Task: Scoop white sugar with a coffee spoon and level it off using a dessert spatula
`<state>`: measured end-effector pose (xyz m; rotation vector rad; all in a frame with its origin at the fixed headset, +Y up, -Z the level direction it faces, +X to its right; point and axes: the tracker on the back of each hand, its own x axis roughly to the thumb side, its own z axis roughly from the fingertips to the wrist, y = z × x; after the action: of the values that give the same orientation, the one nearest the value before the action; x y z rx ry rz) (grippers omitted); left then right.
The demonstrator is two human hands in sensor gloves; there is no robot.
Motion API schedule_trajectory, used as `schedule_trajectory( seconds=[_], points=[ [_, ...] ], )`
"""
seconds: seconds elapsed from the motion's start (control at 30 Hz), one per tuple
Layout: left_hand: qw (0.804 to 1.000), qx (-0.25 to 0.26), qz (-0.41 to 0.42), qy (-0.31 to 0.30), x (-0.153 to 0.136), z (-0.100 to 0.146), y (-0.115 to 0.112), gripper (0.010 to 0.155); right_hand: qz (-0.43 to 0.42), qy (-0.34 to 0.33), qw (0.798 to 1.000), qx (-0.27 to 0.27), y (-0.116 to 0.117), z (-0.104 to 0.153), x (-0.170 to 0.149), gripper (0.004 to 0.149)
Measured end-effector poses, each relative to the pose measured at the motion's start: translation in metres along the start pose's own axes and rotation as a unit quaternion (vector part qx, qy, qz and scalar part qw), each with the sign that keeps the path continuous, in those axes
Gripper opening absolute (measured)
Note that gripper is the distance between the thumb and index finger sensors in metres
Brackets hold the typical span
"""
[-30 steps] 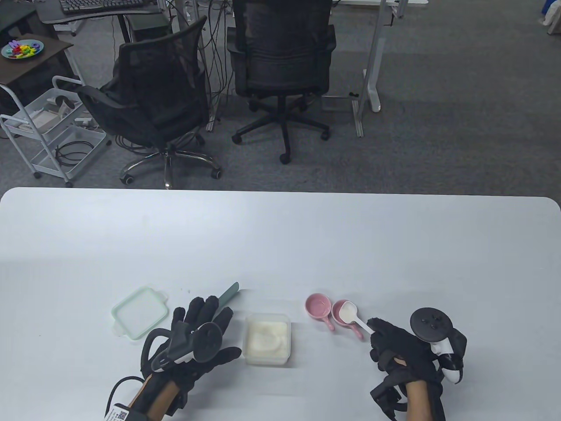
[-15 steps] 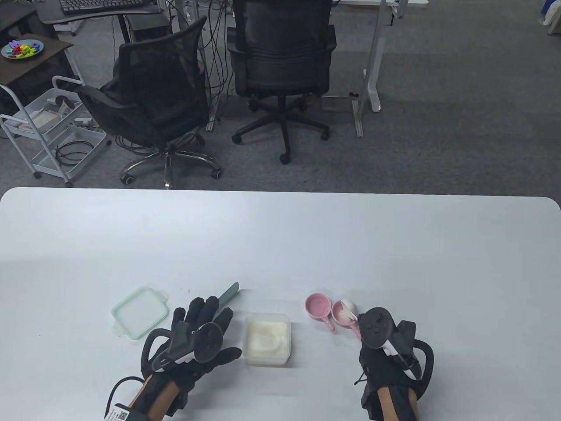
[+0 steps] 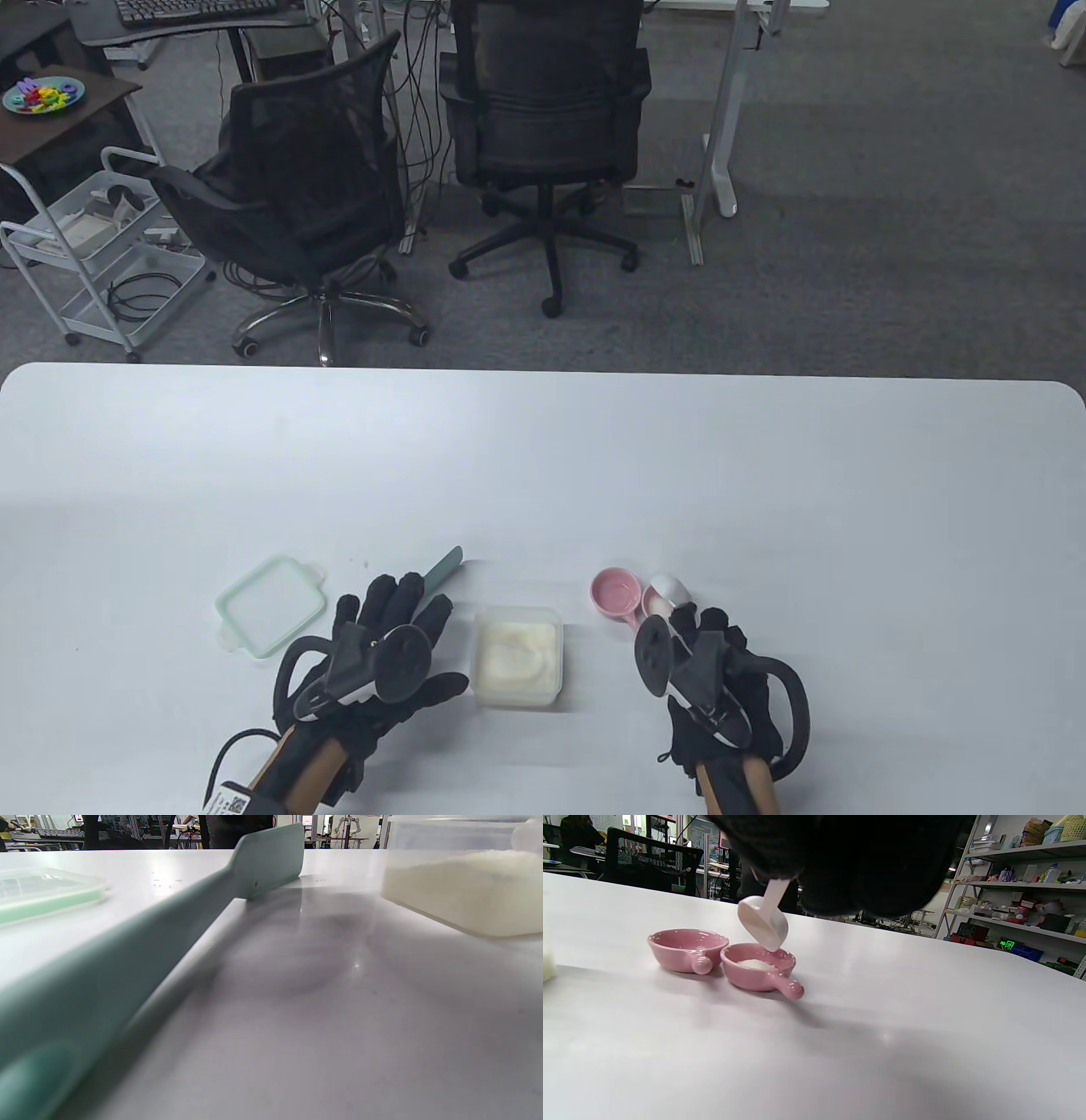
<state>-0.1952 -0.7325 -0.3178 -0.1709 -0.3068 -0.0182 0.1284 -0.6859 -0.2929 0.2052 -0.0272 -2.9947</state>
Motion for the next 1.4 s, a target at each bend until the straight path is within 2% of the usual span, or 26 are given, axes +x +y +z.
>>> schedule_trajectory(
  seconds=[0.2, 0.33, 0.4, 0.5, 0.53, 0.7, 0.77, 0.87, 1.03, 1.2, 1.33, 1.4],
  points=[
    [1.0, 0.001, 0.002, -0.001, 0.0, 0.0, 0.0, 0.093, -0.026, 0.007, 0.999, -0.024, -0.006, 0.003, -0.005, 0.05],
    [1.0, 0.001, 0.002, 0.0, 0.0, 0.0, -0.001, 0.093, -0.134, -0.002, 0.991, -0.016, -0.006, 0.001, -0.019, 0.052],
    [1.0, 0.001, 0.002, 0.0, 0.0, 0.0, -0.001, 0.093, -0.211, -0.016, 0.977, 0.0, -0.002, -0.003, -0.026, 0.054],
    [1.0, -0.001, 0.001, 0.001, 0.0, -0.001, -0.001, 0.093, -0.331, -0.041, 0.943, 0.023, 0.005, -0.009, -0.037, 0.055],
    [1.0, -0.002, 0.001, 0.001, 0.0, -0.001, -0.001, 0.093, -0.352, -0.046, 0.934, 0.026, 0.006, -0.01, -0.038, 0.055],
    [1.0, 0.0, 0.01, -0.004, 0.0, -0.001, -0.002, 0.094, -0.487, -0.094, 0.867, 0.051, 0.014, -0.015, -0.039, 0.054],
    [1.0, 0.001, 0.021, -0.009, 0.001, -0.001, -0.001, 0.094, -0.509, -0.11, 0.851, 0.061, 0.015, -0.015, -0.035, 0.054],
    [0.998, 0.0, 0.051, -0.022, 0.002, -0.001, -0.001, 0.095, -0.508, -0.127, 0.849, 0.066, 0.015, -0.014, -0.029, 0.053],
    [0.994, -0.005, 0.103, -0.045, 0.009, -0.003, -0.003, 0.098, -0.484, -0.152, 0.859, 0.07, 0.012, -0.011, -0.018, 0.053],
    [0.991, -0.009, 0.117, -0.057, 0.017, -0.009, -0.006, 0.101, -0.462, -0.165, 0.868, 0.075, 0.013, -0.01, -0.011, 0.052],
    [0.99, 0.001, 0.127, -0.069, 0.027, -0.013, -0.008, 0.103, -0.45, -0.18, 0.871, 0.082, 0.013, -0.01, -0.007, 0.051],
    [0.987, 0.022, 0.142, -0.074, 0.032, -0.014, -0.009, 0.102, -0.429, -0.192, 0.878, 0.088, 0.012, -0.008, -0.004, 0.051]
  ],
)
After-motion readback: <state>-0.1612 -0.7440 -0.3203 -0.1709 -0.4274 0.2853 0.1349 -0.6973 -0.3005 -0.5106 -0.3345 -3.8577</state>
